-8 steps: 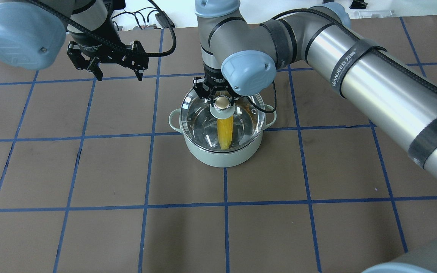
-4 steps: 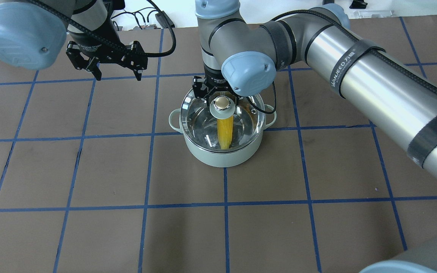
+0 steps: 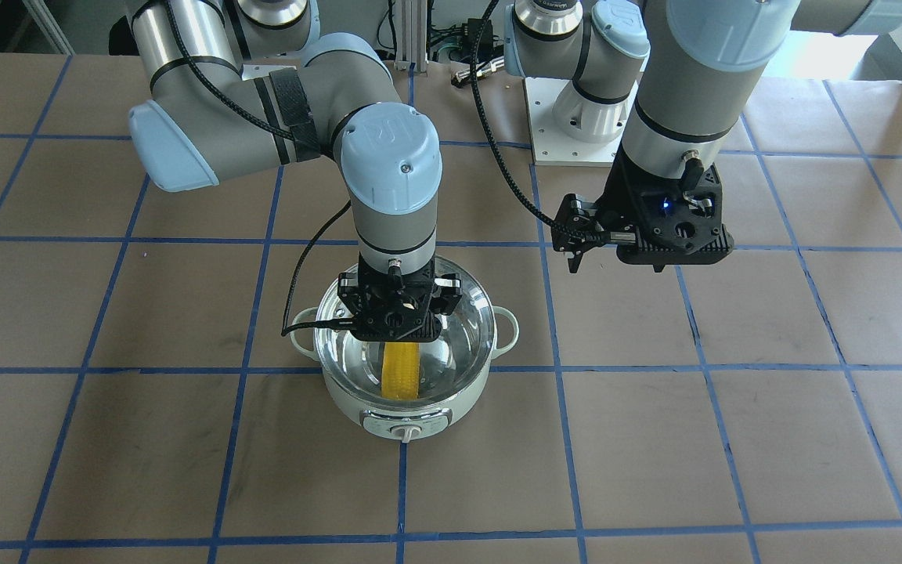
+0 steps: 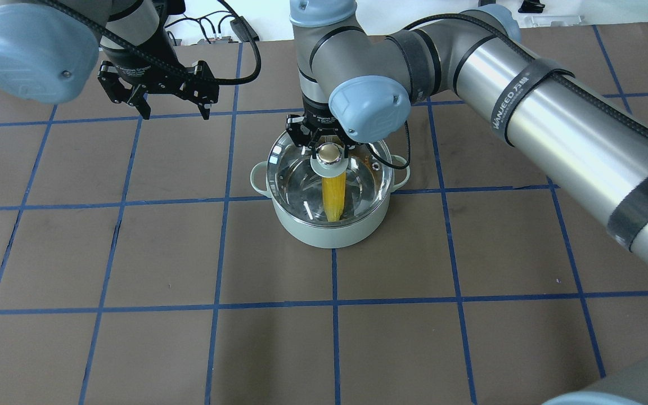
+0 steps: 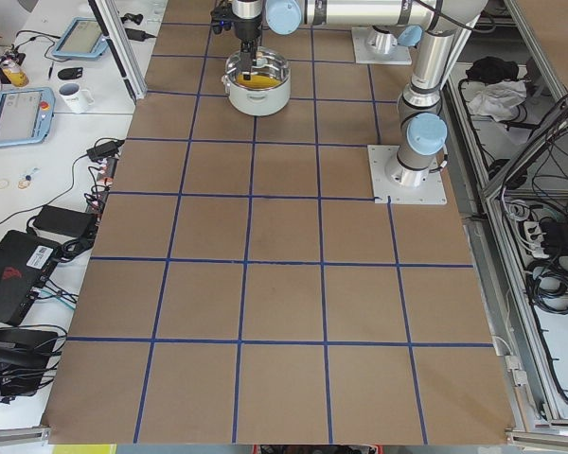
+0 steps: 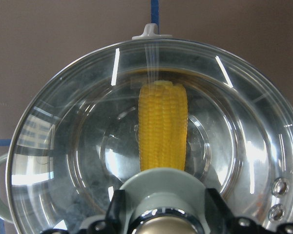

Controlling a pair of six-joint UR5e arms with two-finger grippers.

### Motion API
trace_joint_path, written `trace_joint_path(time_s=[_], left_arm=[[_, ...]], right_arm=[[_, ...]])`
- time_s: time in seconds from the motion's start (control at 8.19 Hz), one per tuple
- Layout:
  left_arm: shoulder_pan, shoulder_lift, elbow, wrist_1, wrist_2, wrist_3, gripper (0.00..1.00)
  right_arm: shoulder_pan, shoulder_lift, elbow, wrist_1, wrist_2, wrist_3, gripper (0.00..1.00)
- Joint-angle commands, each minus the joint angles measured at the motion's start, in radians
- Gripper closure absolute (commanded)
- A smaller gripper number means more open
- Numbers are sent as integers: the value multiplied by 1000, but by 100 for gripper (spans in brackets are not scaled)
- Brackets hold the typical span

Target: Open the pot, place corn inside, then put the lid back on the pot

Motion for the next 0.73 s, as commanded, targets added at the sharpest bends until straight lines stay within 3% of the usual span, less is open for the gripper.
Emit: trace_joint_path(time_s=[0.0, 0.61], left_arm=[[0, -2, -1, -1, 0, 2, 0], [0, -2, -11, -1, 6, 5, 0]], right_arm=[[0, -5, 0, 13, -1, 6, 53], [0, 0, -1, 20, 28, 9, 51]])
